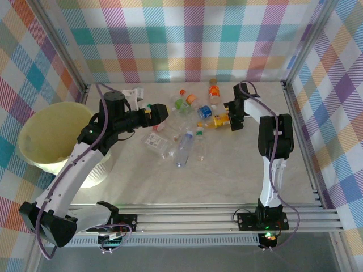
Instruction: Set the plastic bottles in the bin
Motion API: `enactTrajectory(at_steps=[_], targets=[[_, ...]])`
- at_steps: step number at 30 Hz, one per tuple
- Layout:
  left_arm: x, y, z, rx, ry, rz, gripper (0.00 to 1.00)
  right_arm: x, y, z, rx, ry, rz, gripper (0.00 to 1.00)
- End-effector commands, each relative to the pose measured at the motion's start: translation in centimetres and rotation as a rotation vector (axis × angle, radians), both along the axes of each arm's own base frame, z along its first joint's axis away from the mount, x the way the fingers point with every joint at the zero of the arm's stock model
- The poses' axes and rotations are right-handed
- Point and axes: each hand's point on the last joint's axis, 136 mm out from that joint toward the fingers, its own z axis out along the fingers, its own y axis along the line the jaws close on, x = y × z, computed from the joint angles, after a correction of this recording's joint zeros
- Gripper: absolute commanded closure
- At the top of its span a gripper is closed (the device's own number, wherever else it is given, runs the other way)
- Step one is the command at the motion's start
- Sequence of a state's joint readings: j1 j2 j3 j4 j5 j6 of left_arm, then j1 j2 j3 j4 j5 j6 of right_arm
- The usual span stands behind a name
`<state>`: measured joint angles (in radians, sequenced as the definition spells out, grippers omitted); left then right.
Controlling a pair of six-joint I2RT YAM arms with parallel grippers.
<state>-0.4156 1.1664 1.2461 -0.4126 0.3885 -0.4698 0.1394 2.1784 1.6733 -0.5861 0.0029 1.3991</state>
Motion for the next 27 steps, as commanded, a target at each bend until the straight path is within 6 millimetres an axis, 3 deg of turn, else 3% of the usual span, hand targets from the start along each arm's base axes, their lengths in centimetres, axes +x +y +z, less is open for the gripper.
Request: enactTrajectory(at_steps=[1,6,13,19,27], targets=[[0.0,-0.6,-0.6,0.025,-0.013,-0.023,0.00,0.3,-0.7,-0.9,-0.009,0.017,-0.023,0.14],[0.0,-1.1,-1.1,0.041,-0.006,-0.034,0.00,1.0,-1.5,0.1,-0.014,-0.077,-0.015,0.34],[0.2,-1.8,-1.5,0.054,0.001,-0.054,0.00,0.4,-2.9,3.4,-0.074,-0.193,-0.015,0.44],[0.5,-2.4,-2.0,0.064,0.011,-0.066,0.00,-0.9,-3.6,6.1,-0.130,-0.327,0.029,0.46],[1.3,-3.6,-3.4,0.052,0.035,-0.072,0.00,-2.1,-2.7,12.8,-0.246,-0.638,0.278,0.46]])
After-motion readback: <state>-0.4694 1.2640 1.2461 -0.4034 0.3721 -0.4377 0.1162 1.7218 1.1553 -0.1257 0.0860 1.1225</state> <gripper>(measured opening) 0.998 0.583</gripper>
